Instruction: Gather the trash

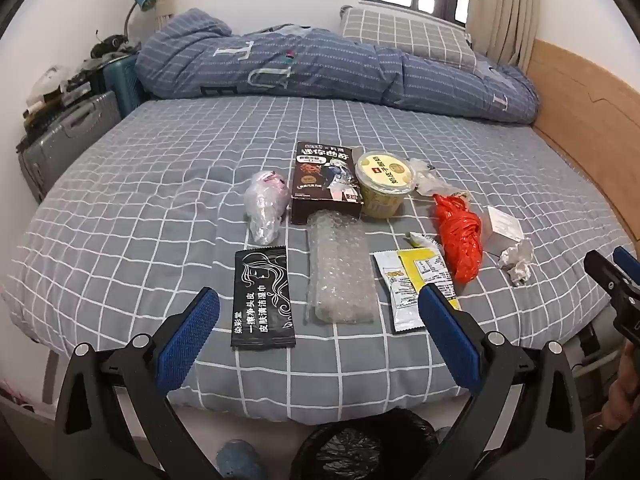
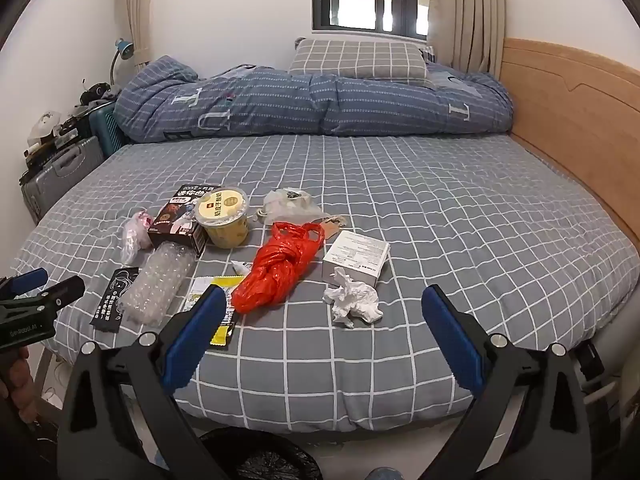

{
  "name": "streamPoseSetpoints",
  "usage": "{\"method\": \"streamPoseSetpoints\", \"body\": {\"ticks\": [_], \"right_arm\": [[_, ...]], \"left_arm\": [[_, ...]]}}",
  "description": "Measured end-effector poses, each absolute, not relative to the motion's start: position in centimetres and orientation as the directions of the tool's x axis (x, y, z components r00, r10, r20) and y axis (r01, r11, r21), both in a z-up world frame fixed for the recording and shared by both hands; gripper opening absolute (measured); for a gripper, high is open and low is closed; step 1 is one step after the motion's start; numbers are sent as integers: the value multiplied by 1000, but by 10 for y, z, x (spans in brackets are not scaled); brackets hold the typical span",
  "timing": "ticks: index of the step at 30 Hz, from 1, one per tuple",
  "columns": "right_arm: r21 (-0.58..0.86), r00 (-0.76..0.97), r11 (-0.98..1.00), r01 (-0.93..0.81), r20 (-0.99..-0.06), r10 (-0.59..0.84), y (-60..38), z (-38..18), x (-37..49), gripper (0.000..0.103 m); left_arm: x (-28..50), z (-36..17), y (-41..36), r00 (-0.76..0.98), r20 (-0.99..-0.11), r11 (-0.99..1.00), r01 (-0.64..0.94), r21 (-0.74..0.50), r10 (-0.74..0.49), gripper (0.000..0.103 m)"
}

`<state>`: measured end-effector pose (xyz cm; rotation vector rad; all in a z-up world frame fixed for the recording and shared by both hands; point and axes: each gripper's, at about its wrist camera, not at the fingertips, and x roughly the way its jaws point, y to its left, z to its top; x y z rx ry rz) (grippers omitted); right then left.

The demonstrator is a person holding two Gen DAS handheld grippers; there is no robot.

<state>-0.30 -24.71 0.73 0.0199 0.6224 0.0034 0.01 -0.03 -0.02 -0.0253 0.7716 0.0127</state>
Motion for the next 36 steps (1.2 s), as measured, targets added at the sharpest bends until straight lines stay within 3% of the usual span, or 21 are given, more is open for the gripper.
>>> {"method": "streamPoseSetpoints", "body": {"ticks": [36], "right_arm": [[-18,809,1000,-3,-587,-9,-237,5,0,94]], "left_arm": [[2,5,8,704,-710,999,-35,-16,13,97]]}}
